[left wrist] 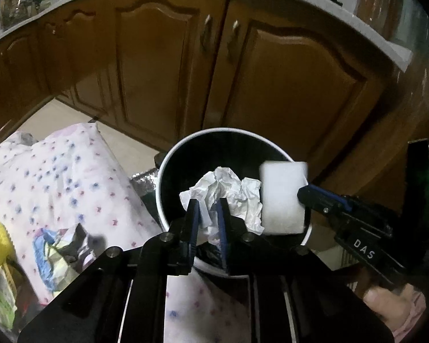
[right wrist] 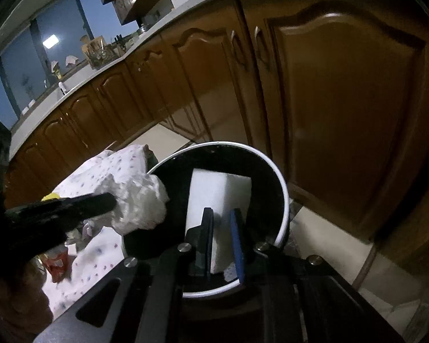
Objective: Collect trash
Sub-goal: 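Carry foil and sponge over the bin and open both grippers, then grasp the red snack bag with the left gripper while the right grasps the blue paper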
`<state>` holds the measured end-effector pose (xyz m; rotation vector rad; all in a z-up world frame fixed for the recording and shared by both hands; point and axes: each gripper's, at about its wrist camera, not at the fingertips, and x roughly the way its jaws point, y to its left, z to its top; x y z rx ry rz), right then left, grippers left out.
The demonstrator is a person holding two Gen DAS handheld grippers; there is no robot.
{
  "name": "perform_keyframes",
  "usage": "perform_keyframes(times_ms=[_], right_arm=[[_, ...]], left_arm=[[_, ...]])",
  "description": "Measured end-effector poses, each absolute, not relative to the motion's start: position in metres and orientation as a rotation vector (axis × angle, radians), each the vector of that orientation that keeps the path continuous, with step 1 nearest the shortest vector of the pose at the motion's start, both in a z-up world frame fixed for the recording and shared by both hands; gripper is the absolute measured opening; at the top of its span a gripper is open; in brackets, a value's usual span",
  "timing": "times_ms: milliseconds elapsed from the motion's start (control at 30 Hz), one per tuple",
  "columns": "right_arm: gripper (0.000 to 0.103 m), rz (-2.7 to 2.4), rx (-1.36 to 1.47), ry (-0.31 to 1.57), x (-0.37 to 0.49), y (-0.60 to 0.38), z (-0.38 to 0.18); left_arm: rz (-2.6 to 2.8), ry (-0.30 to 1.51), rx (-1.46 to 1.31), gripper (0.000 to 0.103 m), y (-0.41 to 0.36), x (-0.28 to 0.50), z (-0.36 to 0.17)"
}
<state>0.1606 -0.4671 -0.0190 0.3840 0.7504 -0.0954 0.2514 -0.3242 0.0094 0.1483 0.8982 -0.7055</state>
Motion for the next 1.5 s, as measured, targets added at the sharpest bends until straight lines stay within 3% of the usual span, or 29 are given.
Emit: perform_keyframes(times_ms=[167, 233, 367, 433, 567, 633, 733, 1133, 1300, 1500], right_arm=[[0.019, -0.1, 0.407, 0.752, 0.161, -0.473, -0.022], [0.03, -0.102, 0.424, 0.746, 0.157, -0.475, -0.022], [0.033, -0.107, 0.445, 0.733, 0.148, -0.476, -0.024], [0.049, -0.094, 0.468, 0.719, 0.143, -0.475, -0.024], [0.061, -0.06, 0.499, 0.689, 0.133, -0.466, -0.023], [0.072, -0.038, 0.508, 0.671, 0.128, -0.457, -0.021], [0.08, -0.011, 0.501, 0.654, 0.122, -0.442, -0.016], [0.082, 0.119, 0.516, 0.689, 0.124, -0.377, -0.016], [0.082, 0.16, 0.491, 0.694, 0.128, -0.354, -0.014], [0.082, 0.192, 0.472, 0.709, 0.138, -0.329, -0.015]], left_arm=[[-0.702, 0.921, 0.144, 0.022, -0.326, 0.253, 0.002], [-0.708, 0.927, 0.127, 0.03, -0.324, 0.254, 0.0], [-0.706, 0.924, 0.106, 0.032, -0.317, 0.25, 0.001], [-0.705, 0.922, 0.079, 0.032, -0.309, 0.247, 0.002], [-0.684, 0.903, 0.026, 0.033, -0.284, 0.237, 0.007], [-0.664, 0.882, 0.0, 0.036, -0.266, 0.23, 0.009], [-0.631, 0.854, -0.036, 0.046, -0.239, 0.219, 0.013], [-0.484, 0.82, -0.111, 0.06, -0.142, 0.189, 0.009], [-0.425, 0.8, -0.132, 0.072, -0.108, 0.18, 0.009], [-0.387, 0.807, -0.154, 0.073, -0.081, 0.177, 0.005]])
